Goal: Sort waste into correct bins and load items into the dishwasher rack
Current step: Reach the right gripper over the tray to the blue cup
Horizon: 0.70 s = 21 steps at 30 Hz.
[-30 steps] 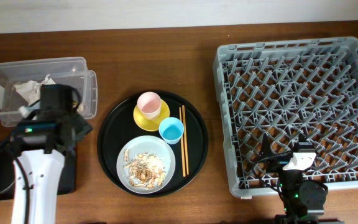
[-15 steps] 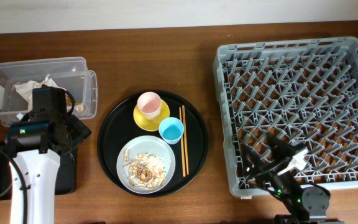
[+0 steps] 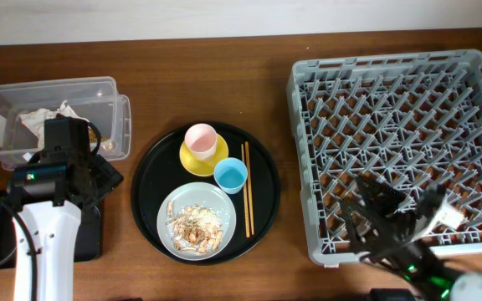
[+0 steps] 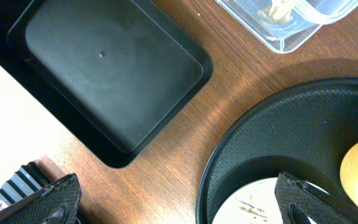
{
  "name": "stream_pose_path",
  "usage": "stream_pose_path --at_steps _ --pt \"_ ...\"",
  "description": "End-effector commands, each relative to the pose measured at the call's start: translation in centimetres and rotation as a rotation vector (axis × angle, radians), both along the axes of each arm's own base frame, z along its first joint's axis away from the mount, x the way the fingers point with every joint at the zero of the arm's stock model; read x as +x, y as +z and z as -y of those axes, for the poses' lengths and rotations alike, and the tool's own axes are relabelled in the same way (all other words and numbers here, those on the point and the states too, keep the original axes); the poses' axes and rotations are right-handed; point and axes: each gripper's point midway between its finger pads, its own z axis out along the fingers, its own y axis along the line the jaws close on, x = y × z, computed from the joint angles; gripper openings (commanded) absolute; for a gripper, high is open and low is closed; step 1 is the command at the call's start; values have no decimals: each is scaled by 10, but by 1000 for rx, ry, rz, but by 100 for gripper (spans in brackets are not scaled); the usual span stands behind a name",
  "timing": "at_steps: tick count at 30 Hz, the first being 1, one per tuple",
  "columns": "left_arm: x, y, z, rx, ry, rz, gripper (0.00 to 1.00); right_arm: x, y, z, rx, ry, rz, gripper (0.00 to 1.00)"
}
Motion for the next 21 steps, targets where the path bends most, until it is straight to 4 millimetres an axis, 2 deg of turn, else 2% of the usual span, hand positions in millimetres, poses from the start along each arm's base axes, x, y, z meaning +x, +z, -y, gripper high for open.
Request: stream_pose_path --at_steps 1,6,9,12,14,17,18,21 --pt "-1 0 0 -7 16 6 99 5 49 -7 -298 20 93 98" --pt "-1 0 0 -7 16 6 99 30 72 -7 -524 82 -64 98" --pt "-1 0 0 -7 16 6 99 45 73 -18 -642 154 -177 98" --pt "-1 0 0 -7 16 6 99 58 46 -48 -817 234 -332 98" --pt "-1 0 0 -7 16 6 99 61 23 -76 -951 293 -375 98" --pt "-1 0 0 -7 16 6 99 65 -21 -127 -1169 361 -403 98" --pt "-1 0 0 -7 16 6 99 66 -30 -137 -1198 379 -406 98" --pt "-1 0 0 -7 16 6 99 60 -72 -185 -1264 513 -430 98"
